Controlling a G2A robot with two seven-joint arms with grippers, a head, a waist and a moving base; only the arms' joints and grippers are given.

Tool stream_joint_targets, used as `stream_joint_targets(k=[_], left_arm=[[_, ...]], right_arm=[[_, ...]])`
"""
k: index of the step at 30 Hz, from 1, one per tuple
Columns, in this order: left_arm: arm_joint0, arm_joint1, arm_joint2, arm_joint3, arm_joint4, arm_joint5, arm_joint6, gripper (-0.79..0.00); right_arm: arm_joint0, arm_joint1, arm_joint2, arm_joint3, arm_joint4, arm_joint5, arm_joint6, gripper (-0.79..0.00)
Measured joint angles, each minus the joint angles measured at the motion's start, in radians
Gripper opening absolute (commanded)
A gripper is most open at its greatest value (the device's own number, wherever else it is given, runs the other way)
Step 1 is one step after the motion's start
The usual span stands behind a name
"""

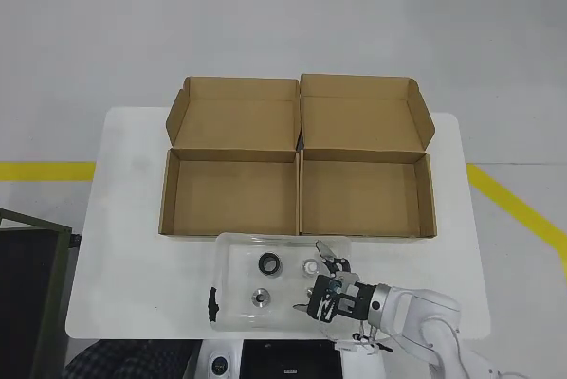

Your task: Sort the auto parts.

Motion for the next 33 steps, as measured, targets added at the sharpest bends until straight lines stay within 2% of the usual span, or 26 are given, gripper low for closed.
stream_joint_targets(k=[14,17,21,24,28,30,31,33], left_arm=[[0.0,0.0,0.0,0.0,0.0,0.0,0.0,0.0],[0.0,0.0,0.0,0.0,0.0,0.0,0.0,0.0],[0.0,0.0,0.0,0.0,0.0,0.0,0.0,0.0],[0.0,0.0,0.0,0.0,0.0,0.0,0.0,0.0],[0.0,0.0,0.0,0.0,0.0,0.0,0.0,0.0],[0.0,0.0,0.0,0.0,0.0,0.0,0.0,0.0],[0.0,0.0,0.0,0.0,0.0,0.0,0.0,0.0],[0.0,0.0,0.0,0.0,0.0,0.0,0.0,0.0]], right_arm=[[0.025,0.005,-0.021,0.039,-0.004,0.036,0.047,0.0],[0.028,0.006,-0.025,0.043,-0.006,0.041,0.053,-0.028],[0.034,0.008,-0.033,0.046,-0.009,0.047,0.063,-0.089],[0.039,0.008,-0.038,0.049,-0.009,0.053,0.07,-0.185],[0.046,0.01,-0.041,0.052,-0.007,0.06,0.078,-0.259],[0.049,0.01,-0.041,0.054,-0.005,0.063,0.08,-0.326],[0.051,0.011,-0.041,0.056,-0.003,0.065,0.08,-0.388],[0.053,0.011,-0.042,0.057,-0.002,0.067,0.082,-0.416]])
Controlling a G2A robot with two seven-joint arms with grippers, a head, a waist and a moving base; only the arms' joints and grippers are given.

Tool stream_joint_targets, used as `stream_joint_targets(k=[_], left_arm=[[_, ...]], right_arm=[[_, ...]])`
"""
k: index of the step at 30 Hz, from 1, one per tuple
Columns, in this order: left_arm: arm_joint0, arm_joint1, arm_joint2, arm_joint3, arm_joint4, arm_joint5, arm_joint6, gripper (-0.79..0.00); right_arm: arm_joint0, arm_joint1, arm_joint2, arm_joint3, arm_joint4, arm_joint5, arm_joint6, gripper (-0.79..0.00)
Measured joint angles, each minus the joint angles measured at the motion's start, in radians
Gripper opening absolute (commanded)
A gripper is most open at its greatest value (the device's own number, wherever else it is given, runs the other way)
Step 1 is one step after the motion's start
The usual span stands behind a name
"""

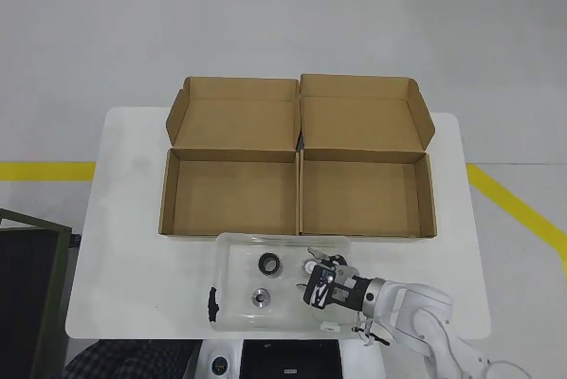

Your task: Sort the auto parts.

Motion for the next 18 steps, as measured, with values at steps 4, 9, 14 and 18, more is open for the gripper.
stream_joint_targets(k=[4,9,14,18], left_arm=[[0.0,0.0,0.0,0.0,0.0,0.0,0.0,0.0],[0.0,0.0,0.0,0.0,0.0,0.0,0.0,0.0],[0.0,0.0,0.0,0.0,0.0,0.0,0.0,0.0],[0.0,0.0,0.0,0.0,0.0,0.0,0.0,0.0]], right_arm=[[0.004,0.002,-0.001,-0.002,0.002,0.002,0.005,-0.489],[0.001,0.005,0.0,-0.014,0.002,0.002,0.007,-0.637],[-0.008,0.009,0.007,-0.028,0.013,-0.011,-0.004,-0.785],[-0.015,0.013,0.018,-0.035,0.041,-0.029,-0.022,-0.785]])
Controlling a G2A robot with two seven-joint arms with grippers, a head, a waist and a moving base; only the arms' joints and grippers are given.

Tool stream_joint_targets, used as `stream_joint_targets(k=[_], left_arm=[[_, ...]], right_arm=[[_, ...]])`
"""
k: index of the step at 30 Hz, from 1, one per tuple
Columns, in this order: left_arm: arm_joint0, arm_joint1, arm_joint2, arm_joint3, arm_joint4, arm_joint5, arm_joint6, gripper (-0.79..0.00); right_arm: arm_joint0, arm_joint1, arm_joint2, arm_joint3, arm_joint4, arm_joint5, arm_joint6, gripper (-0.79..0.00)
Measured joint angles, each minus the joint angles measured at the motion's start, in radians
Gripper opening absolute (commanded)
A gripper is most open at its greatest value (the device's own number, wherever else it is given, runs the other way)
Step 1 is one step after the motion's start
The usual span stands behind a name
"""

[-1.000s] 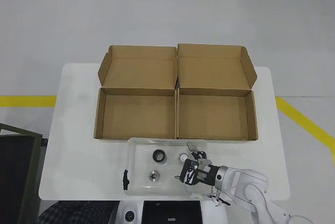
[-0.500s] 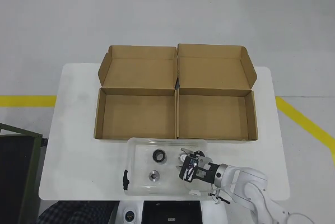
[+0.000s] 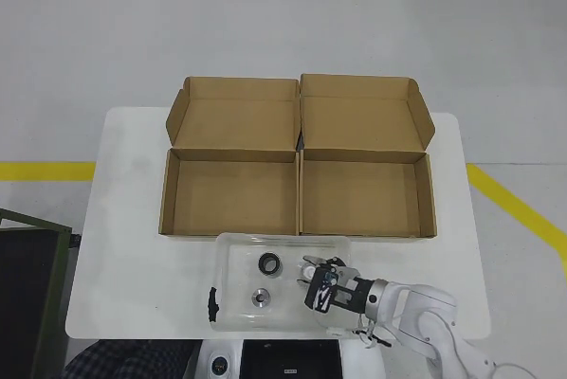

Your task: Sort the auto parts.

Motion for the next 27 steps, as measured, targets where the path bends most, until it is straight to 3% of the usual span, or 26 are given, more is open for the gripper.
stream_joint_targets(k=[12,27], left_arm=[[0.0,0.0,0.0,0.0,0.0,0.0,0.0,0.0],[0.0,0.0,0.0,0.0,0.0,0.0,0.0,0.0]], right_arm=[[0.0,0.009,0.043,0.014,0.176,-0.062,-0.075,-0.785],[0.054,0.023,0.158,0.097,0.656,-0.109,-0.086,-0.785]])
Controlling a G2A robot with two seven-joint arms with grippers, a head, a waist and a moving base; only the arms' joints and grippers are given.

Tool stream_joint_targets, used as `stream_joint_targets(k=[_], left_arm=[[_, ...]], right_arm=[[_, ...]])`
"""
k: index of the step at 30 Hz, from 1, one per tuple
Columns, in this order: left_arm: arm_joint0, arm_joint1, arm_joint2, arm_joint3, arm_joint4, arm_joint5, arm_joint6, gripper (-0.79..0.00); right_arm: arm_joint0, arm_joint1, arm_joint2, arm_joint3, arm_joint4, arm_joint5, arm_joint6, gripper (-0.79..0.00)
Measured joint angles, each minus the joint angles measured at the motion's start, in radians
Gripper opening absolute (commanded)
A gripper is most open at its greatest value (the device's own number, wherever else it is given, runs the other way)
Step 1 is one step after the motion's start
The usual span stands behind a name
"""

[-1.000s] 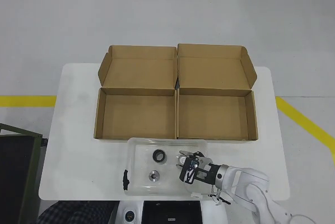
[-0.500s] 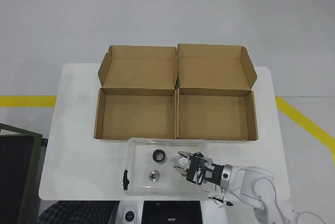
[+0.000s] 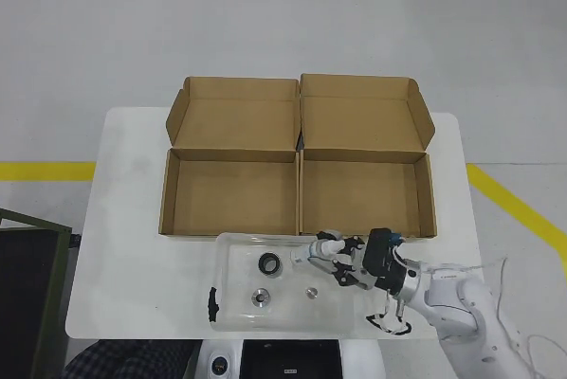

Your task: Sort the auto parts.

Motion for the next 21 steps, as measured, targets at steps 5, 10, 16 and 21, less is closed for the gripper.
stream_joint_targets(k=[5,10,16,21], left_arm=[[0.0,0.0,0.0,0.0,0.0,0.0,0.0,0.0],[0.0,0.0,0.0,0.0,0.0,0.0,0.0,0.0],[0.0,0.0,0.0,0.0,0.0,0.0,0.0,0.0],[0.0,0.0,0.0,0.0,0.0,0.0,0.0,0.0]], right_arm=[[-0.006,0.007,0.052,-0.001,0.135,0.01,-0.007,-0.785],[-0.009,0.011,0.091,0.001,0.252,0.024,-0.011,-0.785],[-0.011,0.015,0.112,0.001,0.354,0.019,-0.01,-0.785],[-0.015,0.016,0.126,-0.006,0.387,0.033,-0.02,-0.785]])
